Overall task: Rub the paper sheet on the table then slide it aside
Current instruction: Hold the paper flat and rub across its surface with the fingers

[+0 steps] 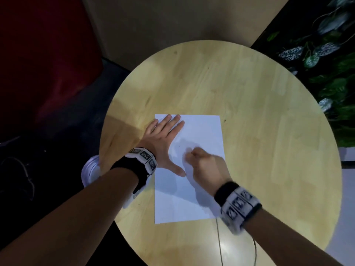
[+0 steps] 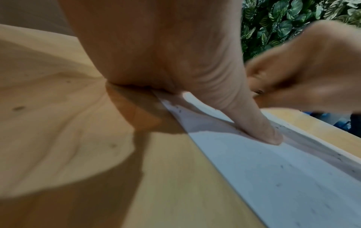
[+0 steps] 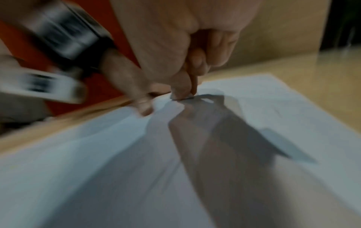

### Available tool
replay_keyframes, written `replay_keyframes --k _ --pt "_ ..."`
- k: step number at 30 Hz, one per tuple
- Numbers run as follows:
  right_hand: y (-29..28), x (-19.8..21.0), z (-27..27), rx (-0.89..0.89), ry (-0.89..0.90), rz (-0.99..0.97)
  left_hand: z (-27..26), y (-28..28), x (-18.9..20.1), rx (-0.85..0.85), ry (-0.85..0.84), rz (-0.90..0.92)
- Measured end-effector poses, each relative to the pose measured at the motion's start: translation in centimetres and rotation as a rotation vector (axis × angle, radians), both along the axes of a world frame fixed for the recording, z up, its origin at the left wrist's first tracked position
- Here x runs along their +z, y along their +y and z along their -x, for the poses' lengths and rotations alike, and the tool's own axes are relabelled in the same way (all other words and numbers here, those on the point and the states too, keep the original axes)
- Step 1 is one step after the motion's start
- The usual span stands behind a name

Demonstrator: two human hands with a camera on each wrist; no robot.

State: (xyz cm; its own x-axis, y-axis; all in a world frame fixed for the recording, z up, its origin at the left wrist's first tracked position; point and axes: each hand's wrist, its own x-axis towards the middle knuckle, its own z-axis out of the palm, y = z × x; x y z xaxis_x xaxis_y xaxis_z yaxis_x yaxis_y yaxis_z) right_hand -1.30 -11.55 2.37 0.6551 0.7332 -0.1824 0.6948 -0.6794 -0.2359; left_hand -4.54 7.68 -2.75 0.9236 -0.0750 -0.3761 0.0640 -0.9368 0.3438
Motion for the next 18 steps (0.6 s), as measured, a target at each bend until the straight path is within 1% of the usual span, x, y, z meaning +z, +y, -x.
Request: replay_keyframes --k 2,4,6,8,9,11,13,15,17,18 --pt "2.8 -1.1 -3.3 -0.103 -0.012 0.041 -0.1 -0.1 0.0 -0.005 0.021 -0.022" --pt "4.4 -1.7 -5.0 -0.177 -0.008 0.025 -0.1 -0.2 0.1 -0.003 0.023 -0.039" --pt "3.7 -1.6 -3.7 -0.173 -0.013 0.001 0.0 -0.2 0.1 0.002 0.018 -0.031" --pt "1.1 -1.2 -0.6 -0.086 0.003 -0.014 0.1 -0.1 0.1 0.004 0.009 -0.013" --pt "-0.3 -0.7 1.1 -0.035 0.039 -0.013 0.1 0.0 0.1 0.005 0.001 -0.003" --pt "-2.1 0.0 2.9 0.017 0.069 -0.027 0.1 0.0 0.0 0.006 -0.019 -0.003" --pt "-1.2 -0.2 1.2 0.031 0.041 -0.012 0.1 -0.1 0.0 0.002 -0.016 -0.013" --pt "1.6 -1.0 -2.0 -0.069 -0.012 0.016 0.0 -0.1 0.0 -0.002 0.004 -0.016" --pt "4.3 -1.4 -4.7 -0.151 -0.011 0.045 0.0 -0.1 0.0 -0.003 0.008 -0.027" --pt "4.9 -1.5 -5.1 -0.168 -0.005 0.04 0.0 0.0 0.0 -0.005 0.007 -0.031"
